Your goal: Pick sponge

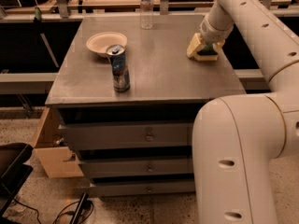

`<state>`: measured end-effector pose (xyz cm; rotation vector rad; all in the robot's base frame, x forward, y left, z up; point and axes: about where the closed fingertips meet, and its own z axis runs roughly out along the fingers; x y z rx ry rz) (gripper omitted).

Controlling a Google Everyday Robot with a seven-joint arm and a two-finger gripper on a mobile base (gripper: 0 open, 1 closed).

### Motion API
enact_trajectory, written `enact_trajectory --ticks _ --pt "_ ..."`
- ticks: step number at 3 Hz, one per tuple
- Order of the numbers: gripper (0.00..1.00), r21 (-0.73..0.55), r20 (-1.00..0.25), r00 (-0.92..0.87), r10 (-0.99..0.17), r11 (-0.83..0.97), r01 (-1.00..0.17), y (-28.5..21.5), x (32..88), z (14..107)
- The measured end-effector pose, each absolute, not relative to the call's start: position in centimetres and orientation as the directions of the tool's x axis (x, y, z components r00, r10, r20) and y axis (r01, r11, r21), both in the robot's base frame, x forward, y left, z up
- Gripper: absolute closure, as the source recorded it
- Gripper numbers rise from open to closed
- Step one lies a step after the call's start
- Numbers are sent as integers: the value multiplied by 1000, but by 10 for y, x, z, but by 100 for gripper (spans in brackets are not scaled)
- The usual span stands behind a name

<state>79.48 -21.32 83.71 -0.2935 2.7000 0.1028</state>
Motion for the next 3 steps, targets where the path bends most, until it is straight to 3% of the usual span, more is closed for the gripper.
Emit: enact_trajectory --ticks 2,3 --pt "87 16 -432 -883 -186 977 -213 -214 797 844" --pt "100 46 -471 -861 -193 969 -242 -208 795 857"
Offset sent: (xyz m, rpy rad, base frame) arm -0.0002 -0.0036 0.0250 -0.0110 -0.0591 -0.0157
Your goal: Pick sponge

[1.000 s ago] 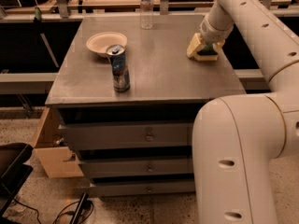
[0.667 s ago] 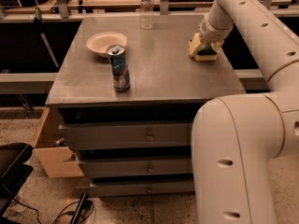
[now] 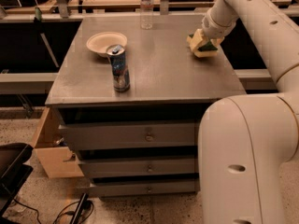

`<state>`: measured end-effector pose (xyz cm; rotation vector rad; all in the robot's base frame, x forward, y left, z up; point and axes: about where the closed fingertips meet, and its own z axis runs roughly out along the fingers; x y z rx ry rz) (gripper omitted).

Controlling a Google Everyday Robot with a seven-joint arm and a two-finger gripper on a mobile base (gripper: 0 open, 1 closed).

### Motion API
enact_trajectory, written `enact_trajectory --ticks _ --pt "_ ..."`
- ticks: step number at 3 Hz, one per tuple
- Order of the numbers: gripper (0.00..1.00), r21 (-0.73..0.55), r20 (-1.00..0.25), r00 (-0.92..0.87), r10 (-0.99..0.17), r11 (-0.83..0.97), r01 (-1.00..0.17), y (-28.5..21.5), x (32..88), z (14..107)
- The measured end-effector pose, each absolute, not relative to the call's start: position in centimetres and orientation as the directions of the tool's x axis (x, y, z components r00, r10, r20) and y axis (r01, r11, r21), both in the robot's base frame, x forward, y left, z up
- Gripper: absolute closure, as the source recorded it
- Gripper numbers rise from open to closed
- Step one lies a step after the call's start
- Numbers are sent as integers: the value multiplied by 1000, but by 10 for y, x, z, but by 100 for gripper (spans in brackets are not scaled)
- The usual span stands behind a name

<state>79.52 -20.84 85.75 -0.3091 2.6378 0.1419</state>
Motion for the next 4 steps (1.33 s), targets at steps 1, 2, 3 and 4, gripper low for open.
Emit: enact_trajectory --ticks 1,2,3,4 --pt "100 126 -535 -820 -204 940 -317 -199 790 874" --pt "100 192 -612 -753 -241 879 -436 -201 774 907" --pt "100 186 -688 -659 -303 805 -564 -203 749 955" --pt "100 140 -738 -567 -366 739 -659 -203 723 996"
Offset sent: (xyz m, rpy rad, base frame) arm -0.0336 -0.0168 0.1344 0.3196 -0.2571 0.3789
